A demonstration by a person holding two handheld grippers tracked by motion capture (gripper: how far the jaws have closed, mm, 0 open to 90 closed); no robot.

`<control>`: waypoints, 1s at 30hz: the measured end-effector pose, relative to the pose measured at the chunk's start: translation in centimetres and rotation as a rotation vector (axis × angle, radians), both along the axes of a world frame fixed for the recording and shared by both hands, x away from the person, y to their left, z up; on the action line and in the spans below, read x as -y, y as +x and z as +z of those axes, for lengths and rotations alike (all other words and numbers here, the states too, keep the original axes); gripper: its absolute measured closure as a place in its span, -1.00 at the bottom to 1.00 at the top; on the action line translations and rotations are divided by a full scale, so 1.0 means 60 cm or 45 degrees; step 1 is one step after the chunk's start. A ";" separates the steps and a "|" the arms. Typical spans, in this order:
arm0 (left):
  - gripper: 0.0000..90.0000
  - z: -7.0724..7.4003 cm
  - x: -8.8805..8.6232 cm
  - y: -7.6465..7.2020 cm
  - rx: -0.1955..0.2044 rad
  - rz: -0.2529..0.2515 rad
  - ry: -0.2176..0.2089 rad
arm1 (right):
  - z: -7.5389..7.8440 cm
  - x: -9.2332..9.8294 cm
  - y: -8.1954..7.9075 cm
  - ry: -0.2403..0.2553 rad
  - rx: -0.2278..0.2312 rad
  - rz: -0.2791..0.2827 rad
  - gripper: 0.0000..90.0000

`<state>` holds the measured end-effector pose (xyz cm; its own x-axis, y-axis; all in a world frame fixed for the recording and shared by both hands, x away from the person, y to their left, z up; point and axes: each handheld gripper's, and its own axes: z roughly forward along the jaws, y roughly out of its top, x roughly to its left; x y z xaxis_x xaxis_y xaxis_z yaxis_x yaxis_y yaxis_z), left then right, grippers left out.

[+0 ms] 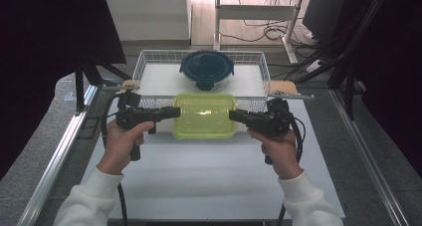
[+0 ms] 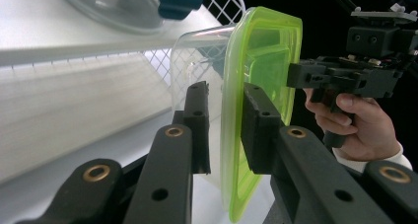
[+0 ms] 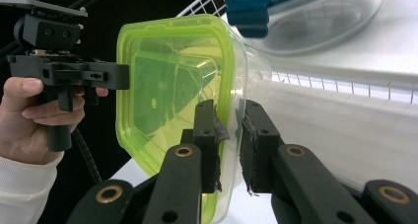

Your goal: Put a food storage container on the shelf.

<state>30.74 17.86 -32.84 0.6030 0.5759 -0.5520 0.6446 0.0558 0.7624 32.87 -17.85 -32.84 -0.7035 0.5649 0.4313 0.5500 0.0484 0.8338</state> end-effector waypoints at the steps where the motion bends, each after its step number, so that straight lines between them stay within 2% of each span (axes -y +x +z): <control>1: 0.68 0.005 0.000 0.001 0.006 0.000 0.004 | 0.004 0.000 0.001 0.001 0.006 -0.002 0.73; 7: 0.68 0.038 -0.003 0.006 0.046 0.004 0.006 | 0.033 -0.003 0.006 0.018 0.037 -0.004 0.73; 16: 0.68 0.083 -0.005 0.035 0.078 0.021 -0.002 | 0.080 -0.008 0.033 0.016 0.072 -0.014 0.73; 22: 0.68 0.118 -0.002 0.072 0.099 0.003 -0.003 | 0.112 -0.003 0.057 0.021 0.097 -0.029 0.73; 27: 0.68 0.133 -0.001 0.103 0.082 0.014 0.017 | 0.132 -0.005 0.089 0.010 0.089 -0.038 0.73; 30: 0.68 0.139 -0.006 0.128 0.064 0.031 0.004 | 0.136 -0.008 0.115 0.018 0.065 -0.039 0.74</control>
<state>38.44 18.21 -24.48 0.6161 0.5924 -0.5191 0.6038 0.0680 0.7942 39.75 -17.36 -24.68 -0.7074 0.5803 0.4035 0.5080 0.0204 0.8611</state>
